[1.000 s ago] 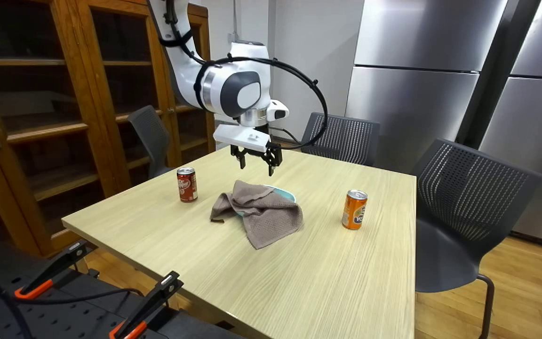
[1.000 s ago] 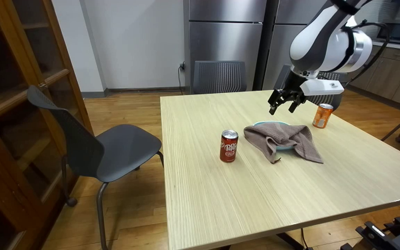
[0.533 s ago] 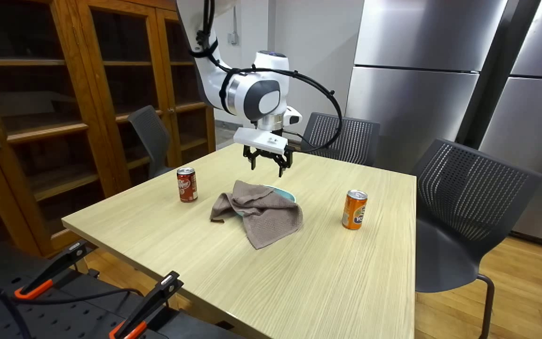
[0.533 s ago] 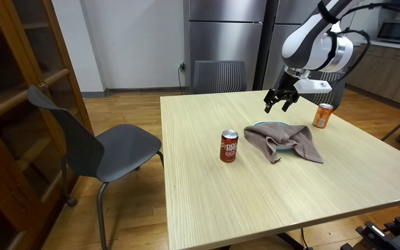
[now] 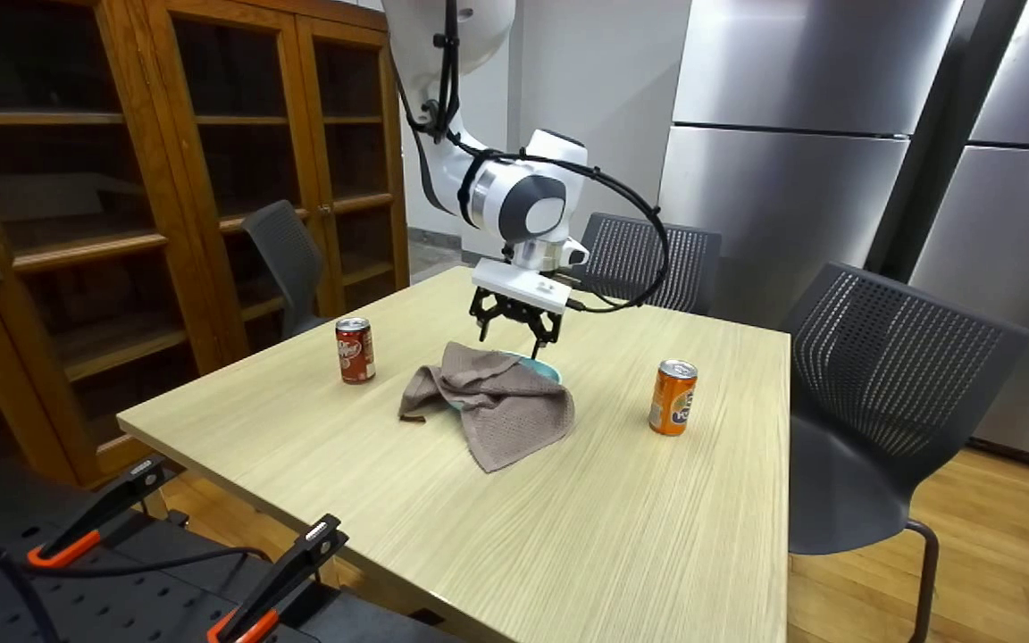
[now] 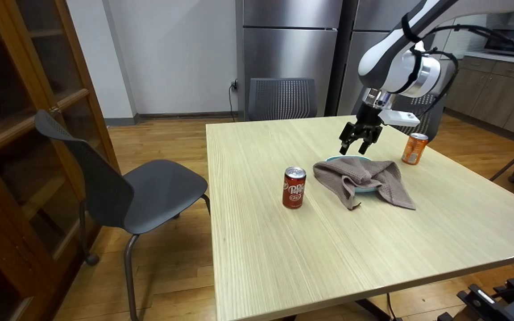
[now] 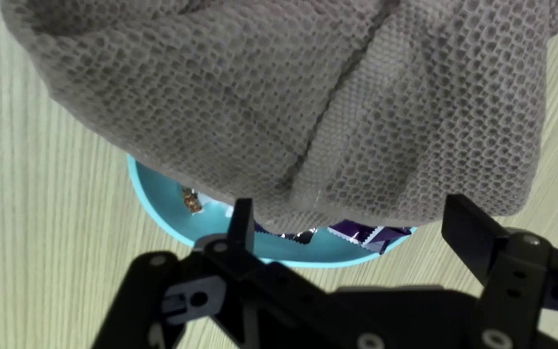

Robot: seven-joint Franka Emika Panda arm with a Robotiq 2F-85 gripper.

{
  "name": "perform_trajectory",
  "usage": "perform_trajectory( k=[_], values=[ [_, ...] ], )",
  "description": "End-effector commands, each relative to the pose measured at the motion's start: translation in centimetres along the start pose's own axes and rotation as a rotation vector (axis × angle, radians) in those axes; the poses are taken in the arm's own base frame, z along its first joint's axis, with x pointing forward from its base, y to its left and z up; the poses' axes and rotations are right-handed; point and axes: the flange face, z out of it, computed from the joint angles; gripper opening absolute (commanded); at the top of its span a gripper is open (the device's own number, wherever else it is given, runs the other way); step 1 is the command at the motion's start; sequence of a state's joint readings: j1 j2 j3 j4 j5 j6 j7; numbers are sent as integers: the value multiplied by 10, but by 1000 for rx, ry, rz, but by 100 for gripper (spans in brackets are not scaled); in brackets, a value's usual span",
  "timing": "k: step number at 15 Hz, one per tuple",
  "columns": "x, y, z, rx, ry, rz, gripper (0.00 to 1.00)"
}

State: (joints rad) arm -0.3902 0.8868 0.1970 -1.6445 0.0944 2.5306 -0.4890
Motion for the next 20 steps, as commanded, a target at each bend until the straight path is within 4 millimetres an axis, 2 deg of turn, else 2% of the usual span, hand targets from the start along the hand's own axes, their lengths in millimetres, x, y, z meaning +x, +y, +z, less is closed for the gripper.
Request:
perform_trajectory(
  k=[1,9,15,20],
  values=[
    [10,7,9,54,-26,-54,100],
    [14,8,18,81,-53,-95,100],
    [16,10,17,119,-84,-137,100],
    [17,16,9,171,-132,-192,100]
  ],
)
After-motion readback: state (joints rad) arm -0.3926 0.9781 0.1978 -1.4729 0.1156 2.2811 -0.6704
